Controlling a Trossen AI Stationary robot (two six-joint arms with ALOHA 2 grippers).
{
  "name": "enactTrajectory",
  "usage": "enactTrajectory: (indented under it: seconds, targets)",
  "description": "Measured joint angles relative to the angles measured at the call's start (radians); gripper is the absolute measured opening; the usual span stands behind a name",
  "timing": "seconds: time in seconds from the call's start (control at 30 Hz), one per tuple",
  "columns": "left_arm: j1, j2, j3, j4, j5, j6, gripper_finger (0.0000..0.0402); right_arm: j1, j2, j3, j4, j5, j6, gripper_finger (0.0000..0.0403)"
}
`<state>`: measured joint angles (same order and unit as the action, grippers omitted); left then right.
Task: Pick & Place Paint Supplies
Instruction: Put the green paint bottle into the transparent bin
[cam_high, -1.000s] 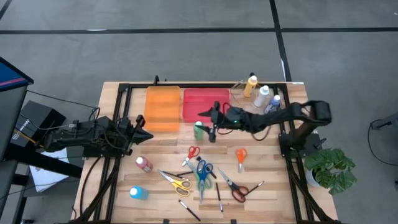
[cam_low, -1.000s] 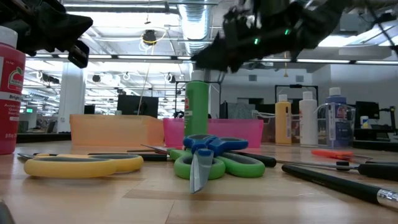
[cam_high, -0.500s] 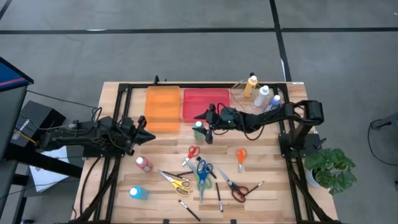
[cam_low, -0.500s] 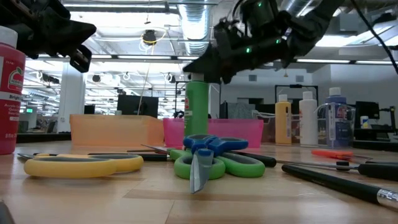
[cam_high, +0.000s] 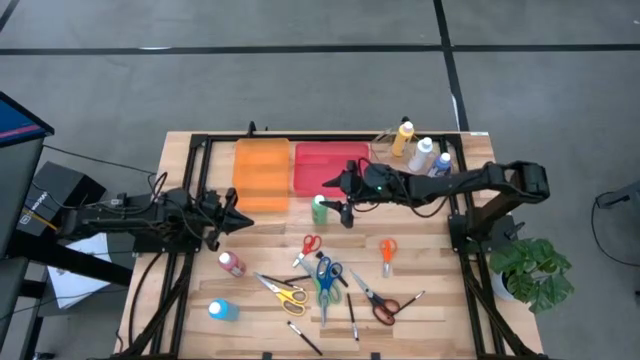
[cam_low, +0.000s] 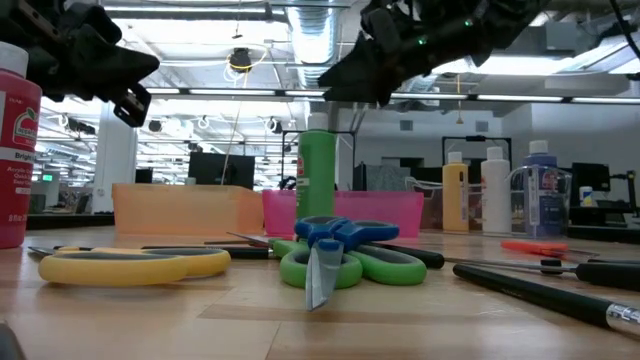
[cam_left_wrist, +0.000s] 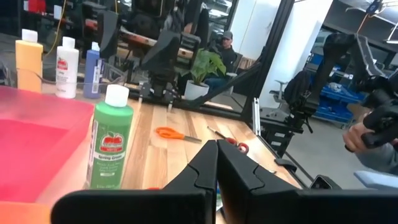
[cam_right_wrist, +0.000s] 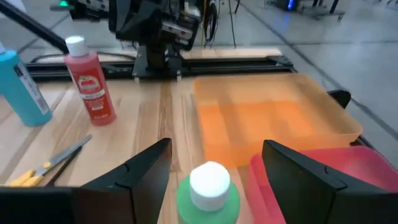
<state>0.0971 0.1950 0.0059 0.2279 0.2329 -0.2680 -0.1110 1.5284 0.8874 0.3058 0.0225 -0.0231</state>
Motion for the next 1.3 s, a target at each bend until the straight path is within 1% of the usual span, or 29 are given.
enactTrajectory:
  seconds: [0.17,0.27,0.4,0.6,0.7,0.83,0.93,1.0,1.2,1.3]
  targets:
    - [0.000,0.017,0.000,0.003,0.000,0.000,0.0001,-0.002,0.049,0.130,-0.218,0.001,-0.016,0.0249]
    - [0.000,0.020,0.000,0.023,0.000,-0.004,0.0001,0.000,0.081,0.211,-0.295,0.000,-0.040,0.0249]
    - [0.000,0.024,0.000,0.046,0.000,-0.004,0.0001,-0.001,0.099,0.279,-0.393,0.000,-0.057,0.0249]
    - [0.000,0.024,0.000,0.054,0.000,-0.014,0.0001,0.000,0.089,0.301,-0.402,0.001,-0.065,0.0249]
    - [0.000,0.021,0.000,0.107,0.001,-0.014,0.0001,0.006,0.087,0.301,-0.405,0.001,-0.064,0.0249]
    - [0.000,0.021,0.000,0.114,0.049,0.029,0.0001,0.013,0.094,0.301,-0.412,0.001,-0.060,0.0249]
    - [0.000,0.021,0.000,0.092,0.054,0.029,0.0001,0.015,0.096,0.301,-0.422,0.000,-0.059,0.0249]
    - [0.000,0.021,0.000,0.081,0.021,0.028,0.0001,0.016,0.096,0.301,-0.424,0.000,-0.058,0.0249]
    - [0.000,0.020,0.000,0.057,-0.183,0.024,0.0001,0.017,0.096,0.301,-0.465,0.001,-0.056,0.0249]
    - [0.000,0.003,0.000,0.061,-0.201,0.025,0.0001,0.018,0.096,0.301,-0.495,0.000,-0.056,0.0249]
